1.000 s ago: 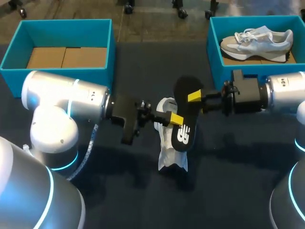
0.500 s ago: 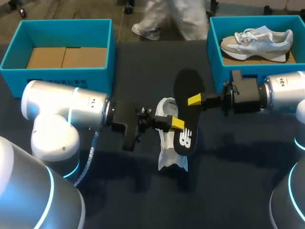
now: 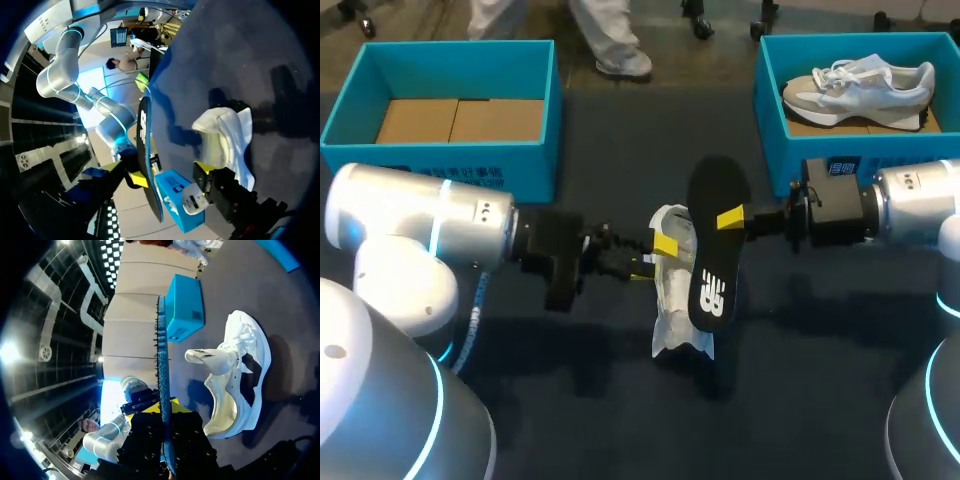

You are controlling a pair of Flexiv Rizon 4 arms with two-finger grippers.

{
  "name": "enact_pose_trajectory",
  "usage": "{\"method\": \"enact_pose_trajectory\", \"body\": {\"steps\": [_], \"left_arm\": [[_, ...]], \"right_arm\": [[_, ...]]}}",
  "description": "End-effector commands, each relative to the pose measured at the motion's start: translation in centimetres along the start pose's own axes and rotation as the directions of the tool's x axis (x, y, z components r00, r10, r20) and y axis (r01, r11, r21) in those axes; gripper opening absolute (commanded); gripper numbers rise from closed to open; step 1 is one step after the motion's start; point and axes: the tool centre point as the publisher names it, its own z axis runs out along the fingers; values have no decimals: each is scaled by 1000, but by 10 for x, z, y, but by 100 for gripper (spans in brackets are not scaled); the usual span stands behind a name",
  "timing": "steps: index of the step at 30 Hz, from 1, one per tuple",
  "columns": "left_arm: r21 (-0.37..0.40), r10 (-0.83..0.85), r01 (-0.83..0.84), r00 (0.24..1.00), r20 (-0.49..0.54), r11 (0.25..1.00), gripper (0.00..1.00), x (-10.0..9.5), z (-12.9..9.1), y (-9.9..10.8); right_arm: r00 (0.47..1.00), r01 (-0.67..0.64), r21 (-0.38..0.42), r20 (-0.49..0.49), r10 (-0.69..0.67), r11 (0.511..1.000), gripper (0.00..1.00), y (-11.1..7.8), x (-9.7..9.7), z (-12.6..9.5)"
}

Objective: Take the shoe out of the shoebox, open the shoe tongue, remove and reinsert the insole, then place the shoe into the shoebox

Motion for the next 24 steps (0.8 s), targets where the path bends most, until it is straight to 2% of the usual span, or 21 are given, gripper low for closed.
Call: {"method": "enact_pose_trajectory", "body": {"steps": [1,8,18,24], "left_arm": [[6,-13,14,998,-56,1000,100,-4,-20,-2],[48,-34,47,969,-243,998,100,-17,-28,9],[48,-58,90,887,-458,995,100,-31,-28,19],[11,-109,128,883,-456,992,100,-39,-25,22]], "right_arm": [[1000,-6,-2,-2,6,1000,0,0,-6,7],[999,-32,3,6,31,999,0,-1,-17,12],[999,-45,19,9,45,999,0,-1,-27,18],[999,-46,25,11,46,999,0,-2,-28,19]]}}
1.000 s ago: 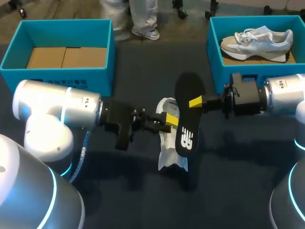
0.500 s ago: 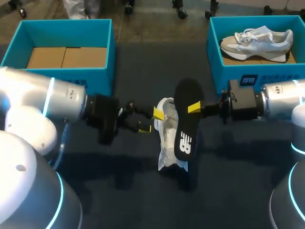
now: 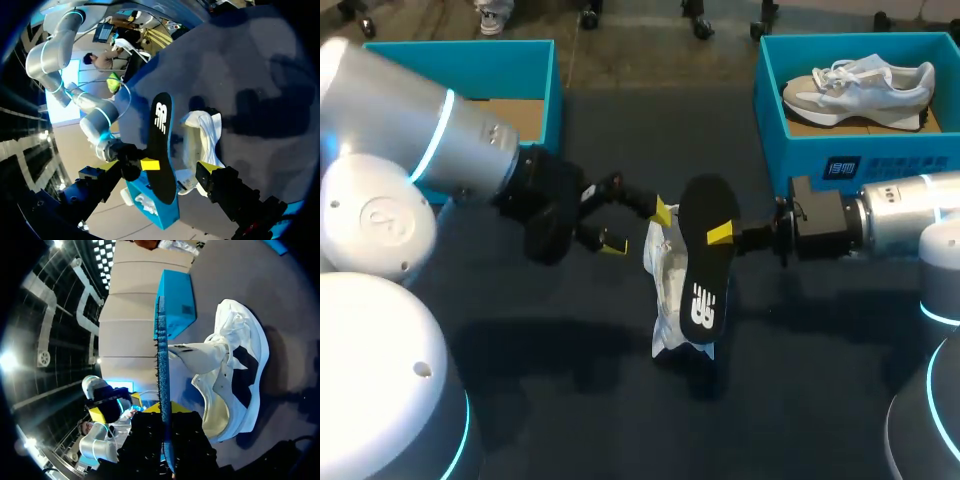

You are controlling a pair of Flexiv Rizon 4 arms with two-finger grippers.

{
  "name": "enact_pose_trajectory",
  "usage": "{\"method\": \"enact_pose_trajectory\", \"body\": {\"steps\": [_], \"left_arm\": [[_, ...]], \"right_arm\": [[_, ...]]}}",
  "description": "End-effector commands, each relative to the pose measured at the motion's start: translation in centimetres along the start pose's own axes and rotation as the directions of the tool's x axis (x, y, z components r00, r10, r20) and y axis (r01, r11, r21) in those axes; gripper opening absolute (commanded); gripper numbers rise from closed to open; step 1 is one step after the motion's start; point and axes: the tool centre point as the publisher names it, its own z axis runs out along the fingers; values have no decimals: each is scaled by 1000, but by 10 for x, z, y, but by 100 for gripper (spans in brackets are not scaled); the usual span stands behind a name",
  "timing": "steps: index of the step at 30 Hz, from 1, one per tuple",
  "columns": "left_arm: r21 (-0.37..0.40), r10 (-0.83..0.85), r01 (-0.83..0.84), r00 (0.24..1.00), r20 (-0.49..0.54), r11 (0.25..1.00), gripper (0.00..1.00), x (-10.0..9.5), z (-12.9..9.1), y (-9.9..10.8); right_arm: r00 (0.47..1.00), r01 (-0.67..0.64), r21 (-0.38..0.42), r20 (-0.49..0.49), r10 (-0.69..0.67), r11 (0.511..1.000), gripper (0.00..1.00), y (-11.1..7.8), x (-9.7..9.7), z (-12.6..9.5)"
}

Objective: Take the shoe out of the shoebox, open the shoe tongue, remove and reinsert the insole, then place the shoe into the shoebox

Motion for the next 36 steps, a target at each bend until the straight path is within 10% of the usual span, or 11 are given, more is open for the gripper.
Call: {"method": "enact_pose_trajectory", "body": {"steps": [1,11,36], "left_arm": [[-5,-11,11,995,-103,1000,100,-6,3,1],[-5,-11,11,995,-103,1000,100,-6,3,1],[-66,-177,166,858,-482,984,100,-28,7,23]], "right_arm": [[1000,1,4,-2,-1,1000,0,1,-1,2],[1000,2,13,-7,-2,1000,0,2,-2,3],[999,-10,43,33,8,999,0,5,-2,12]]}}
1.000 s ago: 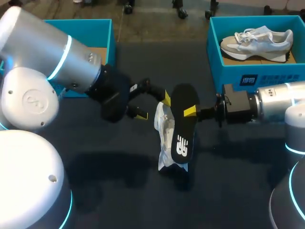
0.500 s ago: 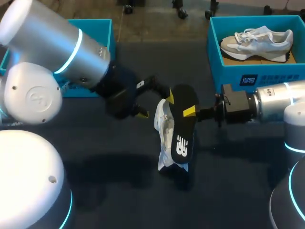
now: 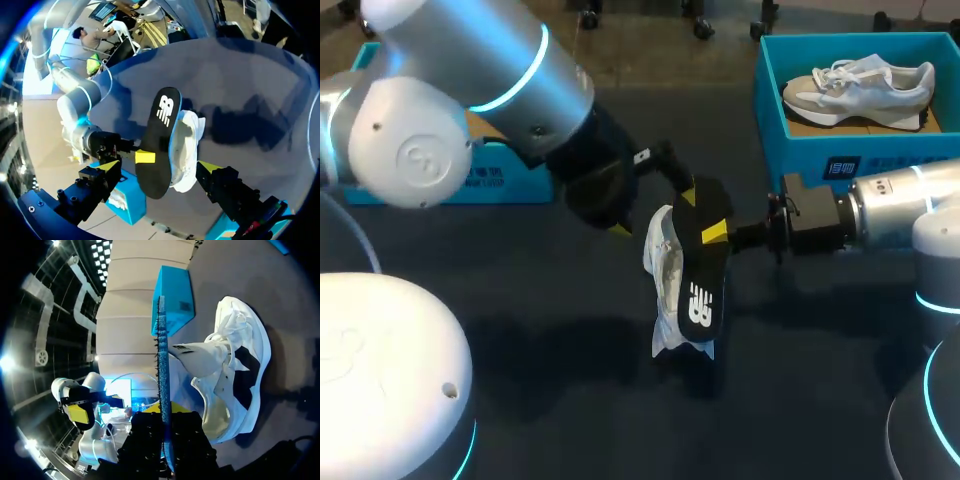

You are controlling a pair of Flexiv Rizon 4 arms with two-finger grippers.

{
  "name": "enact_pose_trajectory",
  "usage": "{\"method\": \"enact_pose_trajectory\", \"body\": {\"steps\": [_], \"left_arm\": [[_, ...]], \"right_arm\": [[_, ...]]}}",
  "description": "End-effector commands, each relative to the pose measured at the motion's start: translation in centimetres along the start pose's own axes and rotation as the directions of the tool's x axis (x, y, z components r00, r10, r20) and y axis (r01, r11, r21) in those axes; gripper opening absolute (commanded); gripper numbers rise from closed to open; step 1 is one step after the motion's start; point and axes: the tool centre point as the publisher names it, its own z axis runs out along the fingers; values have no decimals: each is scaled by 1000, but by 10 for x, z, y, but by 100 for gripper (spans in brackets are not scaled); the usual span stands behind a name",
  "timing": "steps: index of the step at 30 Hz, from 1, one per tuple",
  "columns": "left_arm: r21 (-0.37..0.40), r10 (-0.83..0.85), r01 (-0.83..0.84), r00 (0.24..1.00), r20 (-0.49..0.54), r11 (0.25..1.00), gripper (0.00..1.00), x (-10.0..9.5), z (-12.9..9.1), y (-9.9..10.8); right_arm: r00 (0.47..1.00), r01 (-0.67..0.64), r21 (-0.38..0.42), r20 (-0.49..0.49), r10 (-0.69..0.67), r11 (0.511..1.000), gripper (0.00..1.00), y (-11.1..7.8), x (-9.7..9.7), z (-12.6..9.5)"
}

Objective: Take the shoe out of the shoebox, open the shoe tongue, remove and reinsert the insole, then place the shoe into the shoebox

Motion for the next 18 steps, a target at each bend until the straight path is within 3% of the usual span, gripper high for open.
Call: {"method": "enact_pose_trajectory", "body": {"steps": [1,10,18], "left_arm": [[15,4,-2,984,-177,1000,100,-10,4,5],[35,46,-37,952,-301,999,100,-15,4,16],[70,89,-69,934,-346,995,100,-17,5,15]], "right_arm": [[1000,-3,11,17,3,1000,0,2,-1,6],[1000,7,28,27,-7,1000,0,2,-3,11],[1000,22,25,14,-23,999,0,5,-4,10]]}}
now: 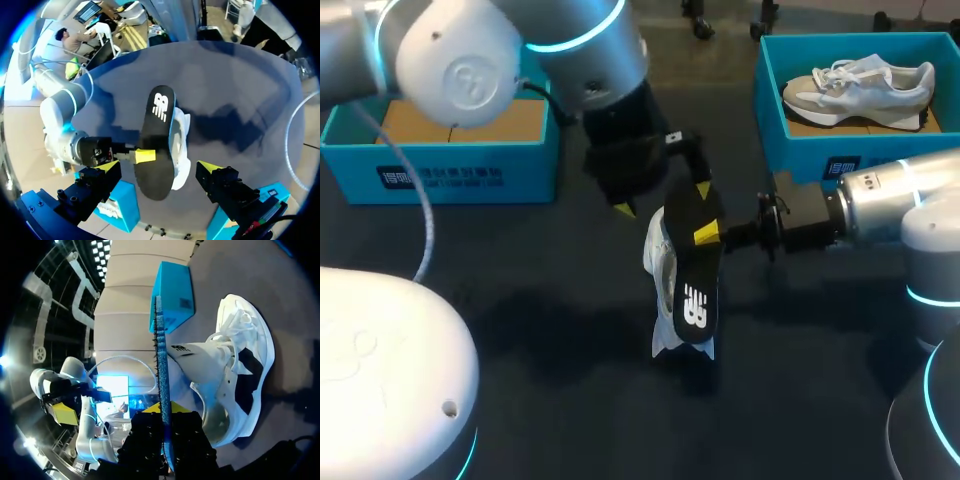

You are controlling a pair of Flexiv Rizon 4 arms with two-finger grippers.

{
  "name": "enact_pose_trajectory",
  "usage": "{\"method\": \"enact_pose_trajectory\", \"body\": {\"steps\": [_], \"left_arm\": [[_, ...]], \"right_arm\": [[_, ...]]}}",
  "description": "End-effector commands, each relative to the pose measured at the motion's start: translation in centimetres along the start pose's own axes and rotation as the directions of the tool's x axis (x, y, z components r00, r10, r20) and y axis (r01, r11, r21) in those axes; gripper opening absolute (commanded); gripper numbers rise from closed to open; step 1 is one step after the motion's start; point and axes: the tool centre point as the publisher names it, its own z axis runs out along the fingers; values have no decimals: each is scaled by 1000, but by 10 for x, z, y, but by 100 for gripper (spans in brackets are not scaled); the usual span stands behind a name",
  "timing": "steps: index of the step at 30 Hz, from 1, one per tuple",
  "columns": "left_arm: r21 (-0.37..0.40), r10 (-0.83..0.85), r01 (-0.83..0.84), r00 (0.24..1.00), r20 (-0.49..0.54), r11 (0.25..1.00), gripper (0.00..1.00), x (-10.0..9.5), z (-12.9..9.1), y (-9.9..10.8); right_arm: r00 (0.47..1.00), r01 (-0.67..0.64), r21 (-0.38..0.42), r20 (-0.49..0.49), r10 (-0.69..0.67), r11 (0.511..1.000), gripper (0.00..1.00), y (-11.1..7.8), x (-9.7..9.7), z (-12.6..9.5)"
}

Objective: Take the shoe out of the shoebox, open the shoe tongue, remove and reinsert the insole, then place the shoe into the shoebox

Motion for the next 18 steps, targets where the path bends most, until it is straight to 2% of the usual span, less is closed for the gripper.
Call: {"method": "enact_pose_trajectory", "body": {"steps": [1,18], "left_arm": [[6,9,-9,990,-138,1000,100,-6,0,3],[-17,-6,4,993,-120,1000,100,-8,0,6]], "right_arm": [[1000,6,-5,-2,-6,1000,0,1,0,-1],[999,34,-31,-26,-35,999,0,3,4,-7]]}}
